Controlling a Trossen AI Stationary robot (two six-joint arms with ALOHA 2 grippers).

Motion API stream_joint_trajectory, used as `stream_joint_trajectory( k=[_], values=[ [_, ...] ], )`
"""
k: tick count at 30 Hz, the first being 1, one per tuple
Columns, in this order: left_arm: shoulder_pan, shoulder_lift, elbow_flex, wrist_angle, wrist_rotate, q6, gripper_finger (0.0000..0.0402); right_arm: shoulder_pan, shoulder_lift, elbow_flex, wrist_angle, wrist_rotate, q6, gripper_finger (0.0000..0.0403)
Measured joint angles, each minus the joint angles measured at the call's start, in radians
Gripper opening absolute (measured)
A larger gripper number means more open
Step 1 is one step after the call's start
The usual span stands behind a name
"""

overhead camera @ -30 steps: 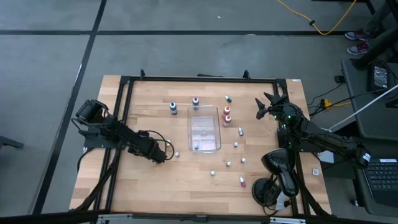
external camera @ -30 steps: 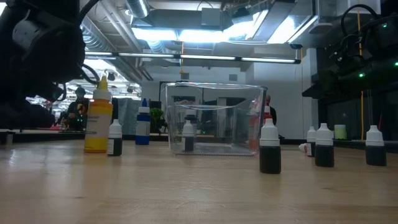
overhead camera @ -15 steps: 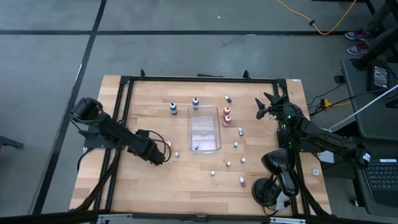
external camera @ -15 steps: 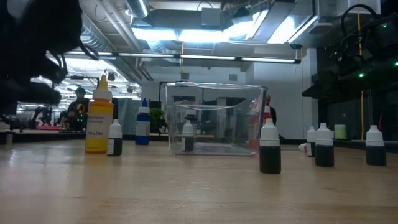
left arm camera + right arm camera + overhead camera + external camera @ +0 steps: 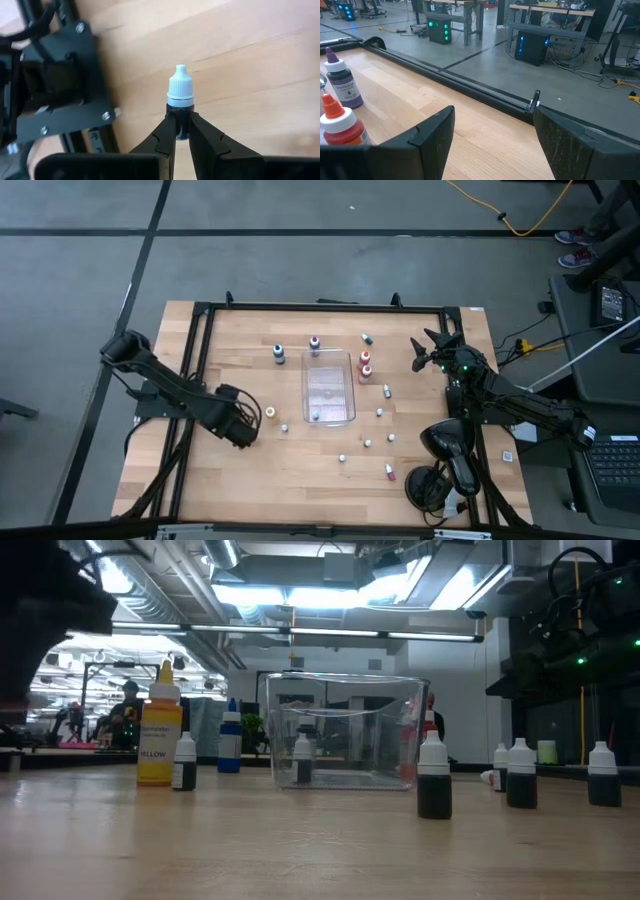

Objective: Pick & Place food coloring
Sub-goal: Put the small pink food coloring bottle into the bottom of the bin

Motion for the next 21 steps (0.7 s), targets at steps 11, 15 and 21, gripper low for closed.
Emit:
stream_joint_trajectory(
  k=[11,15,21],
  values=[
    [-0.006,-0.032,0.080,0.017,-0.104,0.151,0.0036,0.000,0.000,0.000,0.000,0.000,0.000,0.0273],
    [-0.006,-0.031,0.108,0.048,-0.122,0.195,0.0036,0.000,0.000,0.000,0.000,0.000,0.000,0.0273],
    [-0.003,-0.031,0.148,0.124,-0.142,0.291,0.0040,0.000,0.000,0.000,0.000,0.000,0.000,0.0273]
  ],
)
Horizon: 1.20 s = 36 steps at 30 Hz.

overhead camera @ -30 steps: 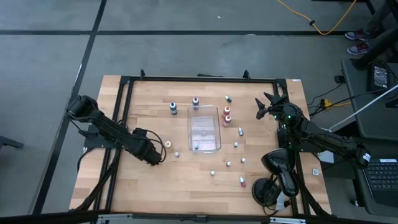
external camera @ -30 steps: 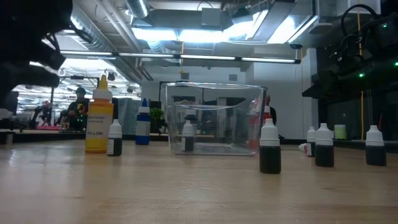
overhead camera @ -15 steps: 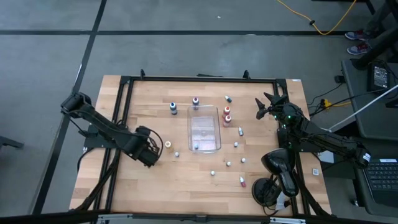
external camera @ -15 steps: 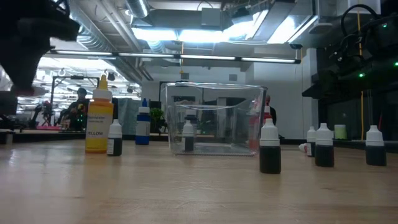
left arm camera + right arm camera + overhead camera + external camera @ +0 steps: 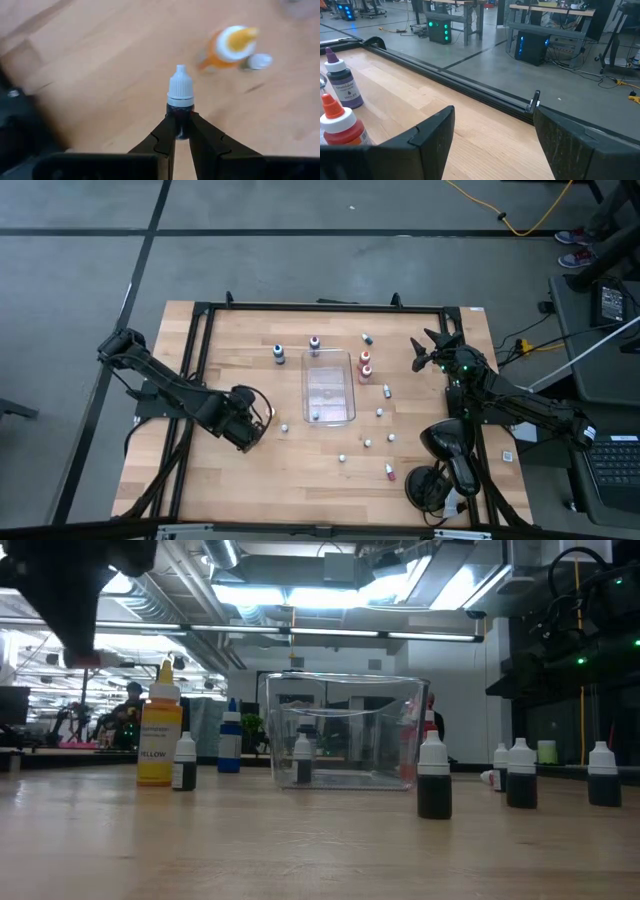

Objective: Pick & Place food coloring
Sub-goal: Put the small pink food coloring bottle into the bottom of the bin

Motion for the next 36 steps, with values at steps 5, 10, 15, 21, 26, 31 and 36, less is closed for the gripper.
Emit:
stream_joint_trajectory(
  k=[5,10,15,21,26,31,36],
  values=[
    [0.001,0.000,0.038,0.054,0.000,0.028,0.0035,0.000,0.000,0.000,0.000,0.000,0.000,0.0273],
    [0.001,0.000,0.081,0.097,-0.032,0.029,0.0039,0.000,0.000,0.000,0.000,0.000,0.000,0.0273],
    [0.001,0.000,0.118,0.145,-0.074,0.033,0.0034,0.000,0.000,0.000,0.004,-0.002,0.013,0.0273],
    [0.005,0.000,0.142,0.246,-0.150,0.085,0.0036,0.000,-0.001,0.000,0.020,-0.055,0.273,0.0273],
    [0.024,0.000,0.142,0.370,-0.161,0.181,0.0033,0.007,-0.003,0.000,0.225,-0.345,0.427,0.0273],
    [0.047,0.000,0.142,0.497,-0.178,0.291,0.0035,0.033,-0.003,0.007,0.513,-0.575,0.506,0.0273],
    [0.078,0.000,0.142,0.628,-0.164,0.414,0.0033,0.082,0.017,0.129,0.528,-0.765,0.556,0.0273]
  ],
)
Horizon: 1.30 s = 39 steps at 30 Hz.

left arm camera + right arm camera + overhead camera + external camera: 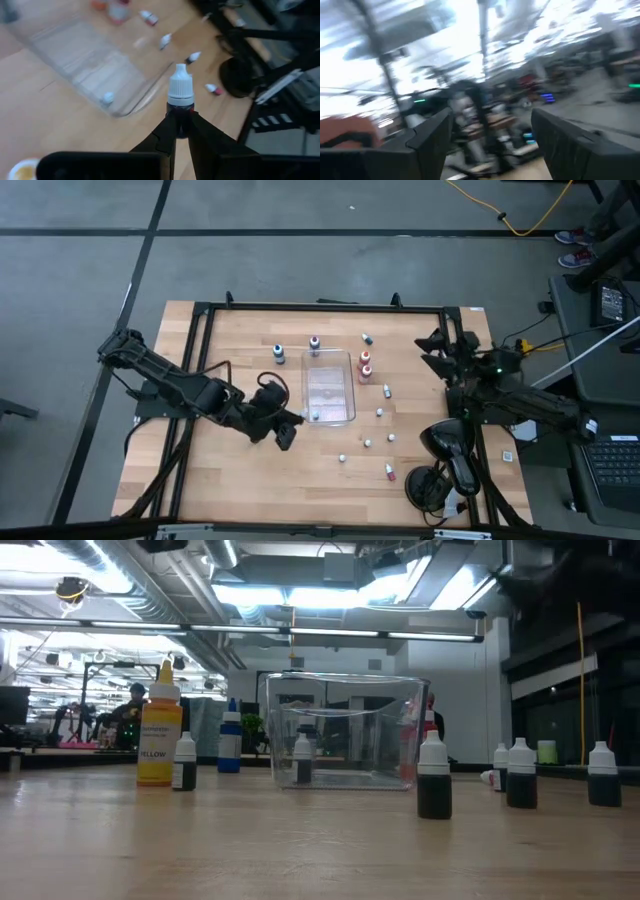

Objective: Pick & Place food coloring
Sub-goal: Put the small pink food coloring bottle into the bottom of the bin

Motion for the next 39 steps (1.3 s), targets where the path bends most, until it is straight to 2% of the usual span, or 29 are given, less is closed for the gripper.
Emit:
stream_joint_trajectory(
  k=[3,6,13,19,24,31,39],
  values=[
    [0.019,0.000,0.000,0.081,0.030,0.068,0.0033,0.044,0.054,0.128,-0.100,-0.033,-0.006,0.0273],
    [0.039,0.000,0.000,0.140,0.081,0.121,0.0034,0.087,0.141,0.305,-0.278,-0.070,-0.062,0.0273],
    [0.056,0.000,0.020,0.177,0.126,0.191,0.0032,0.166,0.423,0.684,-0.674,-0.129,-0.121,0.0273],
    [0.056,0.000,0.064,0.177,0.129,0.251,0.0031,0.237,0.688,0.954,-0.840,-0.211,-0.127,0.0273],
    [0.068,0.000,0.091,0.177,0.134,0.277,0.0031,0.310,0.878,1.155,-0.987,-0.214,-0.166,0.0273],
    [0.091,0.000,0.108,0.176,0.174,0.304,0.0030,0.398,1.067,1.348,-1.102,-0.213,-0.193,0.0262],
    [0.094,0.000,0.108,0.176,0.219,0.328,0.0030,0.451,1.208,1.387,-1.110,-0.241,-0.164,0.0221]
  ],
)
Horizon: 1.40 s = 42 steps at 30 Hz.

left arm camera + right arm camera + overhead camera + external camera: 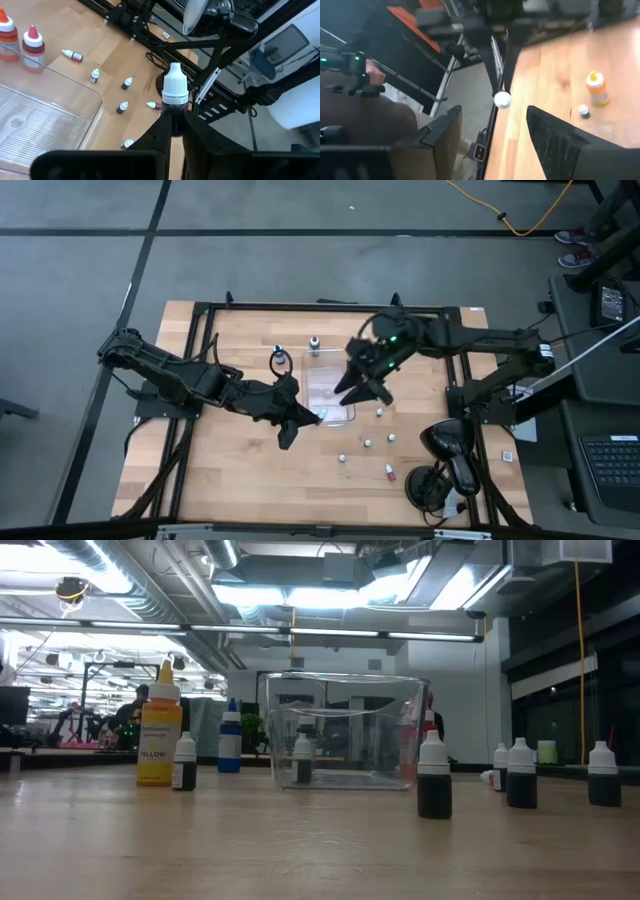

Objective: Pick & Place food coloring
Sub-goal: Put the small pink food coloring bottle into the bottom of the bin

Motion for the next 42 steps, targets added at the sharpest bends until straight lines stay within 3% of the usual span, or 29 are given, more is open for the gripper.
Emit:
stream_joint_trajectory(
  k=[16,24,42],
  values=[
    [0.000,0.000,0.000,0.000,0.016,0.038,0.0021,0.064,0.119,0.000,0.061,0.021,0.006,0.0208],
    [0.000,0.000,0.000,-0.004,0.015,0.038,0.0002,0.070,0.121,0.000,0.071,0.027,0.026,0.0208],
    [-0.001,0.000,0.000,-0.003,0.037,0.048,0.0003,0.078,0.121,0.000,0.070,0.037,0.022,0.0208]
  ],
)
